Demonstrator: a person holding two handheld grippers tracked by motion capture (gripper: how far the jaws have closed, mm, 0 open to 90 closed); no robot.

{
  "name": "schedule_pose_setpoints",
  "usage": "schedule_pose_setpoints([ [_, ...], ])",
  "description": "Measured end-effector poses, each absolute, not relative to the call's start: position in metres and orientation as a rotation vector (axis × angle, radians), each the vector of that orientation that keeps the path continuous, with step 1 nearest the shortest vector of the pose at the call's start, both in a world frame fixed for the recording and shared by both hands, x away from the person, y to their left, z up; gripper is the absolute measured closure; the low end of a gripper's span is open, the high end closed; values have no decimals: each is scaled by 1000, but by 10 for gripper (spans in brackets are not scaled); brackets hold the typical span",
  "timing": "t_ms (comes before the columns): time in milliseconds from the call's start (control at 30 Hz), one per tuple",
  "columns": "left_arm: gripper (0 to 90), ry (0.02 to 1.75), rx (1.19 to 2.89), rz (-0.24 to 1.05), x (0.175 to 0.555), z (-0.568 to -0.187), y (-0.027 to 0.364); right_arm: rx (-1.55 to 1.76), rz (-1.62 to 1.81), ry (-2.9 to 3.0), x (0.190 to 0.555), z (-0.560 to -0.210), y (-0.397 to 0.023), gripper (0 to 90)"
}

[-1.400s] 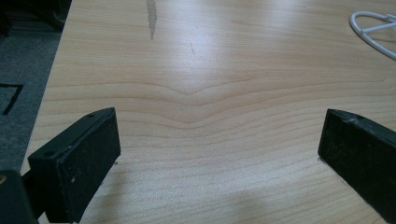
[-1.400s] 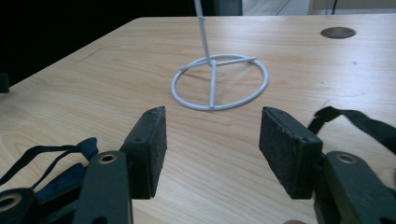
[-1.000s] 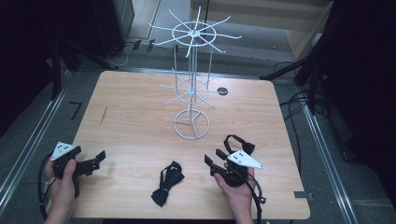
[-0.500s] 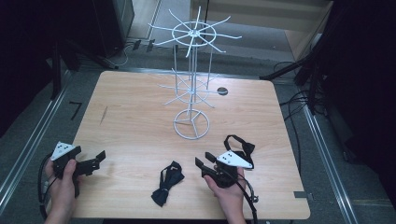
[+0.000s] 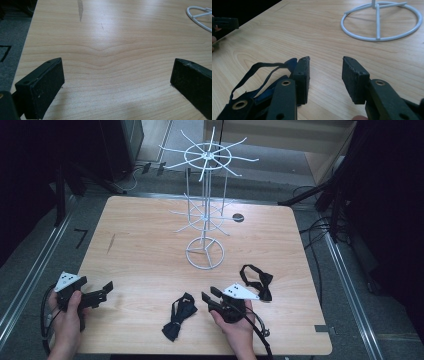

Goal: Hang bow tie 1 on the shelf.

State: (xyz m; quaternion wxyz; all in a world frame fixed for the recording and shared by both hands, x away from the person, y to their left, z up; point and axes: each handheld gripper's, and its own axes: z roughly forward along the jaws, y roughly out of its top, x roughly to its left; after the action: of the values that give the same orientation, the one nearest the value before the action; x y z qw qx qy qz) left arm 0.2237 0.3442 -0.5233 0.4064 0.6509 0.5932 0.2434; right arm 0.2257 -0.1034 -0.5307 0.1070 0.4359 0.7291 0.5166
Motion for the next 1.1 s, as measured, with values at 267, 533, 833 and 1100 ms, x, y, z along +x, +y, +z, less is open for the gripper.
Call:
schedule_pose_setpoints([
  [267, 0, 1493, 1641, 613, 224, -523, 345, 1271, 1518, 2195, 226, -535, -91, 594],
  [533, 0, 1494, 1639, 609, 224, -523, 345, 1259, 1503, 2246, 227, -539, -81, 589],
  [833, 0, 1492, 1642, 608, 224, -523, 345, 1254, 1494, 2269, 230, -543, -72, 613],
  [1100, 0, 1490, 1644, 608, 224, -523, 345, 1270, 1481, 2299, 233, -544, -69, 666],
])
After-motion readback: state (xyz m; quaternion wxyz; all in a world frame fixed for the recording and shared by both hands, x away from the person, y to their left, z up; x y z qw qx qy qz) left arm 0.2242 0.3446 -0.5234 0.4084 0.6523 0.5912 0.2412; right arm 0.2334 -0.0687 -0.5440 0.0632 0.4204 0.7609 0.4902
